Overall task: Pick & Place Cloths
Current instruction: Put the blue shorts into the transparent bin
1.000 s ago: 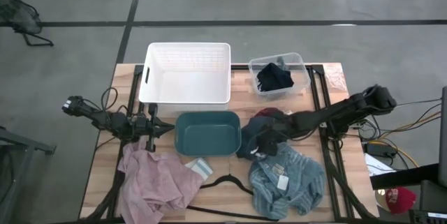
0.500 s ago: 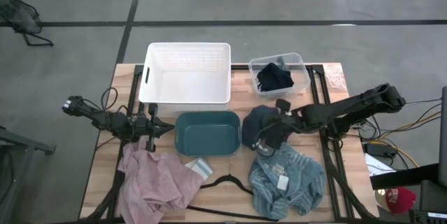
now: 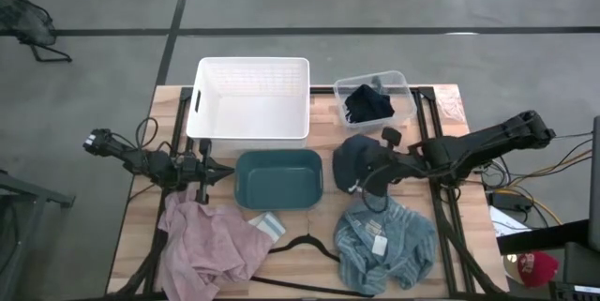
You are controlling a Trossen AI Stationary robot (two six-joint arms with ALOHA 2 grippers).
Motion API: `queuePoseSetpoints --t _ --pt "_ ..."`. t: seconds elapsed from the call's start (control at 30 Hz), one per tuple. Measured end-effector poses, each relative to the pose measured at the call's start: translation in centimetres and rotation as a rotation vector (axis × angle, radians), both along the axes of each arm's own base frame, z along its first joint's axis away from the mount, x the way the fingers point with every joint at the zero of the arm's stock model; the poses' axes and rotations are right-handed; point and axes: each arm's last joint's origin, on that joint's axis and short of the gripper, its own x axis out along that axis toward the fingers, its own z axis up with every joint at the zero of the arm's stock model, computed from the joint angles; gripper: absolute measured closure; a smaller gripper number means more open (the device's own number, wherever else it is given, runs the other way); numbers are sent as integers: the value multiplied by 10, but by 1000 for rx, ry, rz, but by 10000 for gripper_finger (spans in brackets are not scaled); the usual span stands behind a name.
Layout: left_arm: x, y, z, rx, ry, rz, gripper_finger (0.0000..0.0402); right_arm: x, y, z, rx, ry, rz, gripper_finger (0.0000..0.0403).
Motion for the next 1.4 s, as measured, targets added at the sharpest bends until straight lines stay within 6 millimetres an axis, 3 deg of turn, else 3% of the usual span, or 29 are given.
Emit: queuePoseSetpoints --t 0.47,0.83,1.4 --pt "0 0 0 0 1 1 376 -31 -13 31 -138 -183 -118 389" --pt "0 0 0 0 1 0 376 -51 -24 49 -348 -318 -330 389" --pt "0 0 0 0 1 0 376 -51 -40 64 -540 -351 -495 390"
